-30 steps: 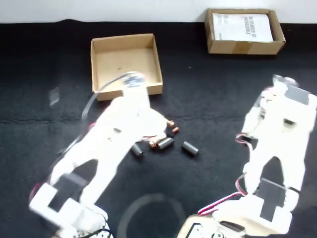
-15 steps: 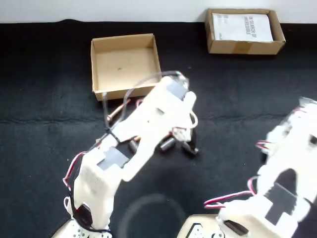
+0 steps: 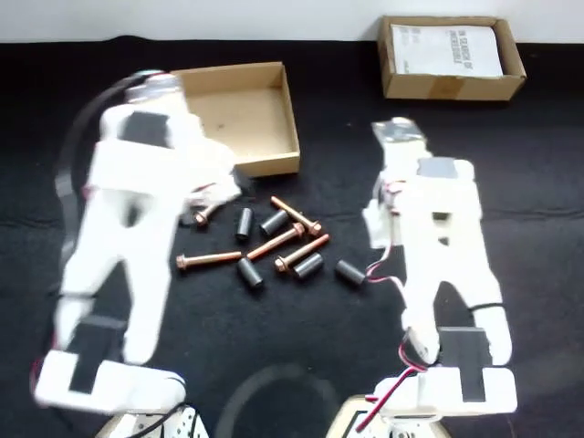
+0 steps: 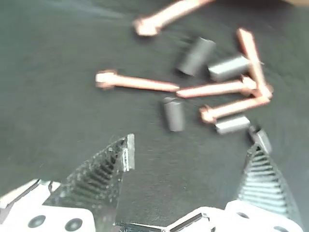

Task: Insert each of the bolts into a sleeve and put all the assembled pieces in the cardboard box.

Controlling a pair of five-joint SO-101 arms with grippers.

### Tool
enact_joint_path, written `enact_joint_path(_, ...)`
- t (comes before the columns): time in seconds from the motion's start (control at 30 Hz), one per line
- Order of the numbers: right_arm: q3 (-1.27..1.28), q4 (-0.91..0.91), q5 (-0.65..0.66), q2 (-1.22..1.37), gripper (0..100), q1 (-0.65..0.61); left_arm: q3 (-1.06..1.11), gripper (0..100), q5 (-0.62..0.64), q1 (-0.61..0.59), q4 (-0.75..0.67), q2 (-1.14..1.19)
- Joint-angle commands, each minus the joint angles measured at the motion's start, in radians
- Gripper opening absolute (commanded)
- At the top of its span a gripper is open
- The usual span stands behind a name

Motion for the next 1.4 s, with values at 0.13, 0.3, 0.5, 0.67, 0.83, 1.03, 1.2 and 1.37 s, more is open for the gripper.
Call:
enact_joint_path(0.13, 0.001, -0.099, -0.017, 0.001, 31.0, -0.119, 0.390, 35, 0.006, -0.251, -0.074, -0.225)
enact_joint_path(0.3, 0.021, -0.136, -0.020, 0.016, 31.0, -0.177, 0.645, 35, 0.003, -0.272, -0.259, -0.257)
enact_joint_path(0.5, 0.025, -0.035, -0.020, 0.117, 31.0, -0.271, 0.788, 35, 0.006, -0.274, -0.390, -0.260)
enact_joint_path(0.67, 0.024, -0.018, -0.002, 0.217, 31.0, -0.308, 0.788, 35, 0.006, -0.277, -0.391, -0.260)
enact_joint_path(0.83, 0.016, -0.007, 0.170, 0.271, 31.0, -0.309, 0.789, 35, 0.008, -0.275, -0.431, -0.260)
enact_joint_path(1.03, 0.016, -0.015, 0.209, 0.280, 31.0, -0.308, 0.791, 35, 0.008, -0.271, -0.434, -0.260)
enact_joint_path(1.2, 0.044, -0.039, 0.204, 0.282, 31.0, -0.311, 0.832, 35, 0.008, -0.274, -0.526, -0.259)
enact_joint_path(1.37, 0.120, -0.091, 0.204, 0.282, 31.0, -0.311, 0.880, 35, 0.008, -0.272, -0.603, -0.259)
